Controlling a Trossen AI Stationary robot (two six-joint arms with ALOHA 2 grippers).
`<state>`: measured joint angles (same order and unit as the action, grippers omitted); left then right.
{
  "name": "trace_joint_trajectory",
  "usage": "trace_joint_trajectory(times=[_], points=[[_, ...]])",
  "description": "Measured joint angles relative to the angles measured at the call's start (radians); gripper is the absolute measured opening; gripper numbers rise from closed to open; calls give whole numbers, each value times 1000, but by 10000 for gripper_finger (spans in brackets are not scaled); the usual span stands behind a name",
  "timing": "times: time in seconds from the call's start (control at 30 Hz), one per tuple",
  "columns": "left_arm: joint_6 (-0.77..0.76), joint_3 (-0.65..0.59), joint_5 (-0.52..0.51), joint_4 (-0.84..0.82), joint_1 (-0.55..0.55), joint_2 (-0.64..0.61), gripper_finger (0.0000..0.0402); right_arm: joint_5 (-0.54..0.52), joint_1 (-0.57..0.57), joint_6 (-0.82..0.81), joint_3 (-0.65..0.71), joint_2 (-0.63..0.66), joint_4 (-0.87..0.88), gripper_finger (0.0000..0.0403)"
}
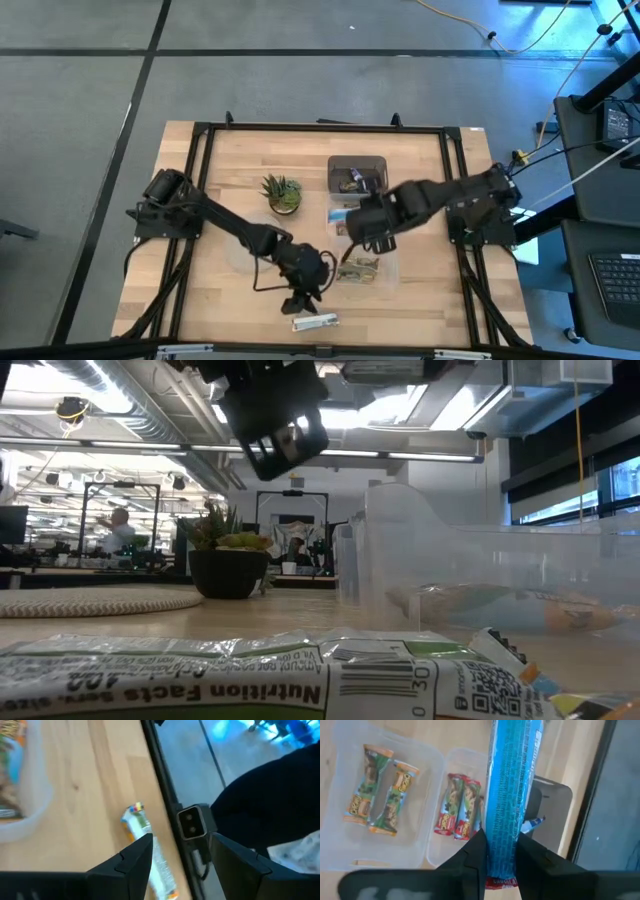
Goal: Pick and place Granola Bars by type
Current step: Put the red granola bar into the top transparent bin
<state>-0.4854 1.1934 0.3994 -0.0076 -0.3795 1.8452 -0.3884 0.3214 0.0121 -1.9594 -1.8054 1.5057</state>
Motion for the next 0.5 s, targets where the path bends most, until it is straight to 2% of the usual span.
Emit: trace_joint_trajectory(times=[0.17, 0.37, 0.5], points=[[69, -1, -19, -123, 43, -60, 189, 59, -71, 87, 126, 79, -103, 80], [134, -1, -152, -281, 71, -143, 189, 141, -125, 104, 433, 240, -359, 80], [164, -1, -195, -349, 97, -182, 189, 198, -155, 100, 631, 326, -543, 80]])
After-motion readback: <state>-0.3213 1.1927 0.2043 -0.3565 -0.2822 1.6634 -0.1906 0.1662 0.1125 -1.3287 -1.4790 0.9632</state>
